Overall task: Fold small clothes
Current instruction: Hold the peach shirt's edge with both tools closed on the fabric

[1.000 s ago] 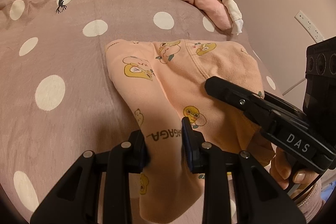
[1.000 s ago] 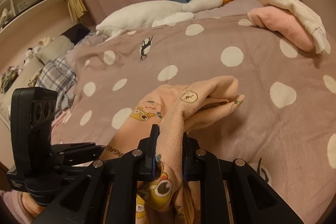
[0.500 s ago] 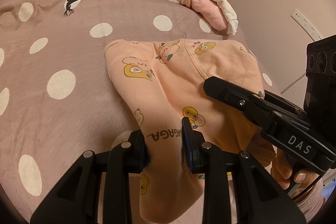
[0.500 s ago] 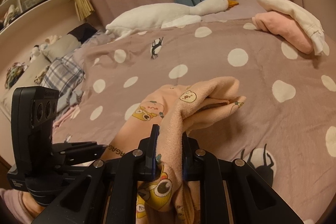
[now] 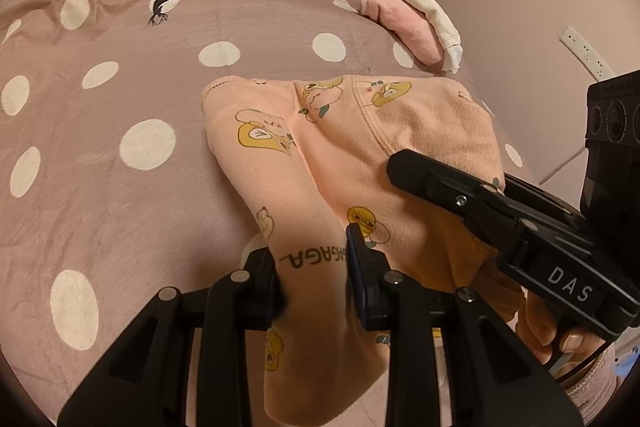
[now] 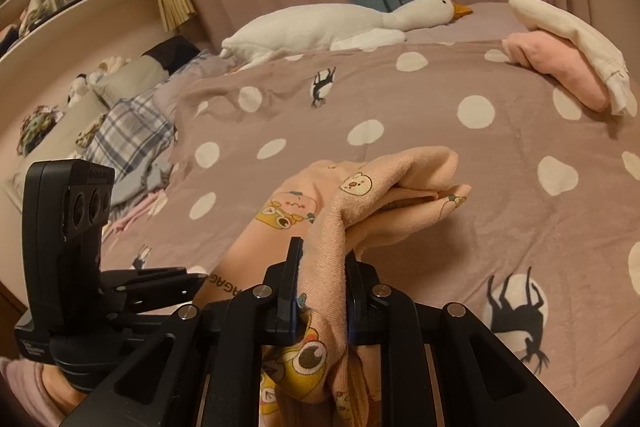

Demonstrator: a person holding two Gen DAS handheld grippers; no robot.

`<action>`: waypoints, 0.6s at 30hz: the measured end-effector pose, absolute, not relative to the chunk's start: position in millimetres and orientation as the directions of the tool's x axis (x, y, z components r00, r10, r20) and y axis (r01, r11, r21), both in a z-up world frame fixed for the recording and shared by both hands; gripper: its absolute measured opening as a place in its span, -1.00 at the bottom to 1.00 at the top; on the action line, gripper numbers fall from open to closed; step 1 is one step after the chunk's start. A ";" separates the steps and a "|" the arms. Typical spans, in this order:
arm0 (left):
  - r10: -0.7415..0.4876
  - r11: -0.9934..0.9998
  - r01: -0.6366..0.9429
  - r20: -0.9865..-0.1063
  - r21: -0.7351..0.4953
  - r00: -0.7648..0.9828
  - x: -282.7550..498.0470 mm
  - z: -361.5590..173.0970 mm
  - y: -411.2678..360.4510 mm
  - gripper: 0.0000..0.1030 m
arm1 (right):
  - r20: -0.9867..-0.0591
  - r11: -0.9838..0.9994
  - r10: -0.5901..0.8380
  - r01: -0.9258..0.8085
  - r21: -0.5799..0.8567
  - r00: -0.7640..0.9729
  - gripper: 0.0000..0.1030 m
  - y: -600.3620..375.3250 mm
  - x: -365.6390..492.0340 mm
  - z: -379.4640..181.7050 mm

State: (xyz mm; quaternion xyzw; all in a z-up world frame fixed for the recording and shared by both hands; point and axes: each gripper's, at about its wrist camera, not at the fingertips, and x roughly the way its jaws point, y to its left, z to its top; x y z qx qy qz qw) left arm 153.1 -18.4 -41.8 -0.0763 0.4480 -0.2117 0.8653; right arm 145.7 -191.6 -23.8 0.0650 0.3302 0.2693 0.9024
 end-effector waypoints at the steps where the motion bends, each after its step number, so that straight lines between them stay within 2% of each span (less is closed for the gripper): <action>1: -0.433 0.900 0.293 -0.743 -0.323 0.510 152.0 -42.2 -16.1 -0.44 | -0.562 0.845 0.530 -0.445 0.295 0.635 -0.64 -189.8 145.5 -24.3; 18: -0.404 0.914 0.255 -0.755 -0.314 0.517 151.9 -48.0 6.1 -0.44 | -0.573 0.831 0.549 -0.470 0.298 0.608 -0.64 -165.6 144.2 -30.8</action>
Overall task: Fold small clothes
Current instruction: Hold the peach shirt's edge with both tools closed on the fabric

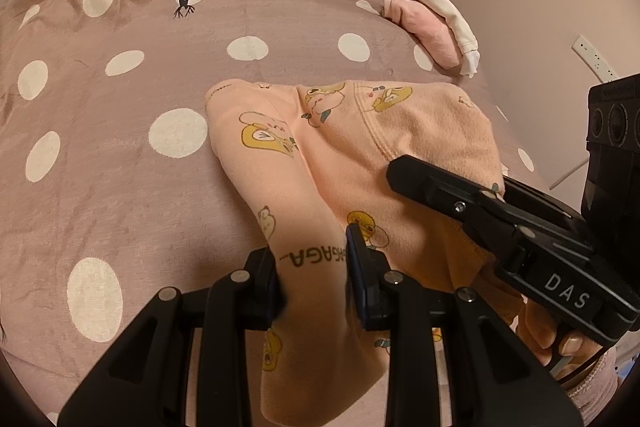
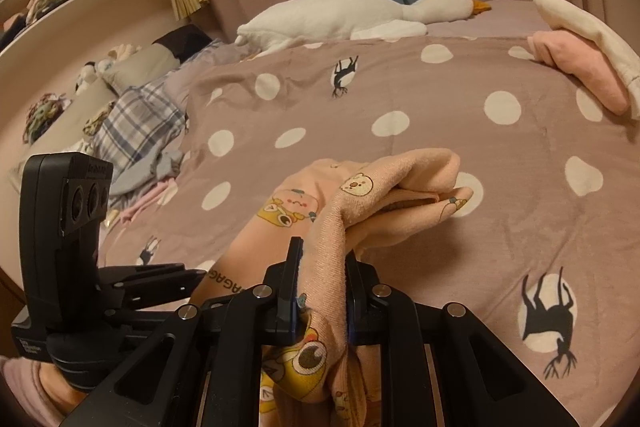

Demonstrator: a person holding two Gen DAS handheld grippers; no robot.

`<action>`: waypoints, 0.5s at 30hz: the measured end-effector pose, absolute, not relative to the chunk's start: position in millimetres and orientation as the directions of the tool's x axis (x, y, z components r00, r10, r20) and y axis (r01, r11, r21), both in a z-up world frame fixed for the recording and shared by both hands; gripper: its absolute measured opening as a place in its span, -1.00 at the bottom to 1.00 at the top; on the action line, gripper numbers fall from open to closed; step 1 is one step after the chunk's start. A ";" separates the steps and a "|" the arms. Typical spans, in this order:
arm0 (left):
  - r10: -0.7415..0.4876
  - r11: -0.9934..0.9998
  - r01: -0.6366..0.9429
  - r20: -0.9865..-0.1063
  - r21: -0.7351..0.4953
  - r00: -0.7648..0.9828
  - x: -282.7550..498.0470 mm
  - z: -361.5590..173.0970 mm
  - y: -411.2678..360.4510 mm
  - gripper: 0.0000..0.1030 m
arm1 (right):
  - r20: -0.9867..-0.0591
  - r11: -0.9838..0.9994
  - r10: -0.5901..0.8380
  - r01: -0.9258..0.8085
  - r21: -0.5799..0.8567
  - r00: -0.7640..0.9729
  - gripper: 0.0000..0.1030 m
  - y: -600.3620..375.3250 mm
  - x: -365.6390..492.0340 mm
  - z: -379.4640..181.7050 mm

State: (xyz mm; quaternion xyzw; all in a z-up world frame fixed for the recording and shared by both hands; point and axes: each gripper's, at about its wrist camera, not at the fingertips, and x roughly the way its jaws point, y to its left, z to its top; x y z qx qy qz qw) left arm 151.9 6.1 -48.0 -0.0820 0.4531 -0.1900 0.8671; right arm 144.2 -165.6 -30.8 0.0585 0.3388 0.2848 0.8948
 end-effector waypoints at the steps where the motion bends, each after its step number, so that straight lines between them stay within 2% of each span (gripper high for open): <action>1: -0.403 0.915 0.254 -0.756 -0.315 0.516 152.9 -48.9 6.4 -0.44 | -0.575 0.832 0.548 -0.469 0.297 0.607 -0.64 -165.5 144.3 -32.0; 15: -0.409 0.912 0.264 -0.761 -0.315 0.504 162.8 -55.7 -4.1 -0.44 | -0.583 0.839 0.538 -0.451 0.304 0.608 -0.64 -171.6 149.2 -36.5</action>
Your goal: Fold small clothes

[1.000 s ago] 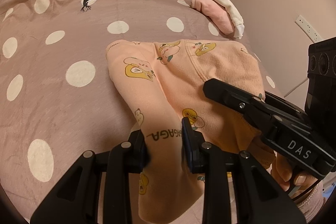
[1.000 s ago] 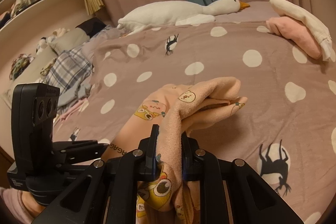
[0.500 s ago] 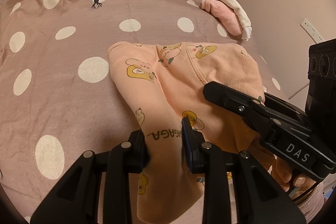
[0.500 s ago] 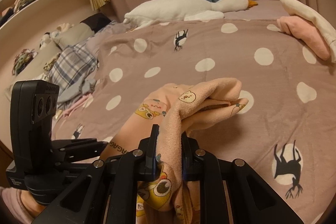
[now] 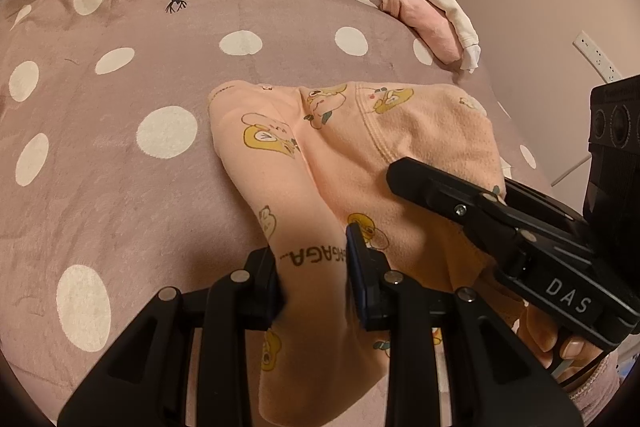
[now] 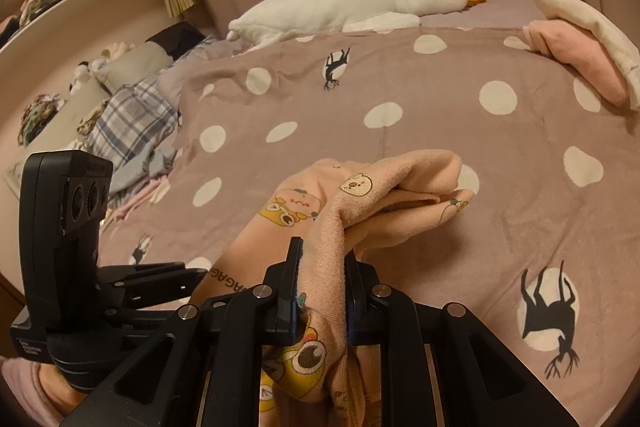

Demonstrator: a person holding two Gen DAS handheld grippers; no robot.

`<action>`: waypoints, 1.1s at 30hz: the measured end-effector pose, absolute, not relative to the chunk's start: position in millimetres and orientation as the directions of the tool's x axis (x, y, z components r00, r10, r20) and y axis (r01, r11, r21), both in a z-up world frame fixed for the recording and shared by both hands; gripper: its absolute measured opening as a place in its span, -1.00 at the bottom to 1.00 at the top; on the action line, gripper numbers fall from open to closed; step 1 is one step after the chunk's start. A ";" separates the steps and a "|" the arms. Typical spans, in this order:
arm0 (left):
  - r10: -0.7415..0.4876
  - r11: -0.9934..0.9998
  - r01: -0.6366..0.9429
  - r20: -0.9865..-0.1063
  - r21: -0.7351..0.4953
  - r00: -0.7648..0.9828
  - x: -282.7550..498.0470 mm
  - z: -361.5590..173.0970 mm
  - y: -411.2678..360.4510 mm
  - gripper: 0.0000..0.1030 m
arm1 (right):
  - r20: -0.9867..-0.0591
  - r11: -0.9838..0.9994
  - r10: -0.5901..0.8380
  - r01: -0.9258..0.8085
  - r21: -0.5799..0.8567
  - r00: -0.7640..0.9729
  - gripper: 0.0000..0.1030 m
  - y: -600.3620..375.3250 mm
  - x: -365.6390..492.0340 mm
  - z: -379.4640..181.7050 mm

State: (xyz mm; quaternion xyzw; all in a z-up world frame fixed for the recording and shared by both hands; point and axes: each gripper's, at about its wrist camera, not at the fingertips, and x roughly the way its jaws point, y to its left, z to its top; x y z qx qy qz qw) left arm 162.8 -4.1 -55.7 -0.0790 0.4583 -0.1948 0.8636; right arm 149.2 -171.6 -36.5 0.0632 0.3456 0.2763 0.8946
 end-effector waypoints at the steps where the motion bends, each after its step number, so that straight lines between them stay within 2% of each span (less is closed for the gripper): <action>1: -0.410 0.911 0.264 -0.761 -0.316 0.503 163.2 -56.7 -4.6 -0.44 | -0.583 0.840 0.538 -0.448 0.307 0.608 -0.64 -172.6 149.0 -37.4; 33: -0.396 0.916 0.246 -0.807 -0.316 0.439 164.3 -84.6 -10.3 -0.44 | -0.640 0.849 0.528 -0.372 0.376 0.558 -0.64 -190.1 148.5 -68.9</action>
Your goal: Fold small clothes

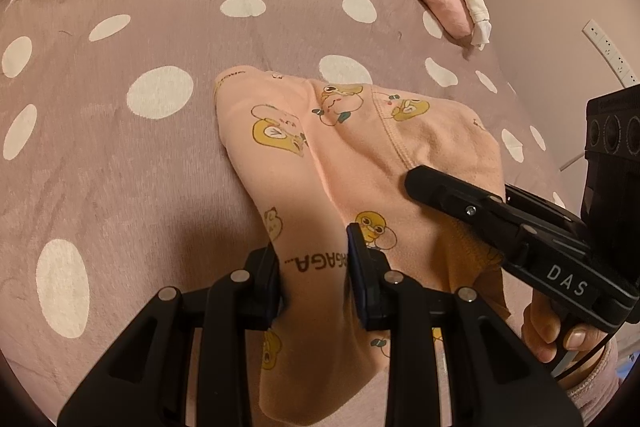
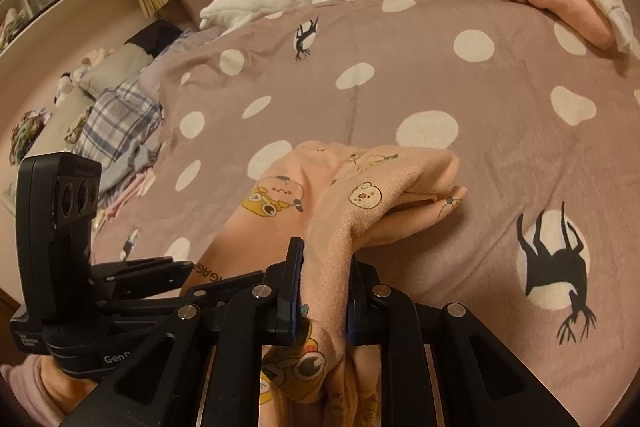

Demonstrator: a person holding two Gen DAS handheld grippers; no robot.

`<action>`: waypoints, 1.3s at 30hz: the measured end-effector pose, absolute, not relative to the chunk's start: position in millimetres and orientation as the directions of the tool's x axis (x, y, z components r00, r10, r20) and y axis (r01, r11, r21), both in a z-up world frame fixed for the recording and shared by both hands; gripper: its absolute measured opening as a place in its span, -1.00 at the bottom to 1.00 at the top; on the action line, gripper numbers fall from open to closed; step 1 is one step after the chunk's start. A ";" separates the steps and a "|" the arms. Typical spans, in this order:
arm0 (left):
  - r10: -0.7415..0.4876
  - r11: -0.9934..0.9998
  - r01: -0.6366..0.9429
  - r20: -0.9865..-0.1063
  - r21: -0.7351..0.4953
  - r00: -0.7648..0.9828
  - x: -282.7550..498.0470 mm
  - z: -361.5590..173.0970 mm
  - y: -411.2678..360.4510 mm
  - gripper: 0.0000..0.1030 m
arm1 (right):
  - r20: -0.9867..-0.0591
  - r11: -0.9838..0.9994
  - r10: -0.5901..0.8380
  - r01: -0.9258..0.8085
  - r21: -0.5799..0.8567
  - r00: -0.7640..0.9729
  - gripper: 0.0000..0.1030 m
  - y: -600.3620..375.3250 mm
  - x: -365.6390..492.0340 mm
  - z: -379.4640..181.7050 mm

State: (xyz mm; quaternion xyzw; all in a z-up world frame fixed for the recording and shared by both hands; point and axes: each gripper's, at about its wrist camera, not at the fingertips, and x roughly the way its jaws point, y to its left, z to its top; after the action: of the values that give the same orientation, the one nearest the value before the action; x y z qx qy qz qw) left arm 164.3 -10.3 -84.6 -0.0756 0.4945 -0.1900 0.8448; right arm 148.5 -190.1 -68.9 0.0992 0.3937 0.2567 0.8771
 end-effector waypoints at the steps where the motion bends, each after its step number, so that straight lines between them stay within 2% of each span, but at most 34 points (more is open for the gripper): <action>1: -0.395 0.917 0.245 -0.808 -0.315 0.438 164.5 -85.3 -10.1 -0.44 | -0.641 0.849 0.527 -0.370 0.377 0.558 -0.64 -190.9 148.5 -69.8; 39: -0.385 0.922 0.222 -0.825 -0.318 0.415 168.4 -99.3 -5.5 -0.37 | -0.700 0.870 0.490 -0.243 0.429 0.519 -0.64 -216.9 157.9 -94.1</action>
State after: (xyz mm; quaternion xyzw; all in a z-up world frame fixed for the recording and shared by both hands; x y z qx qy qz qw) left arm 168.4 -5.5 -99.3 -0.0797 0.5097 -0.1813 0.8373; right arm 157.9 -216.9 -94.1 0.1398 0.4417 0.2132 0.8602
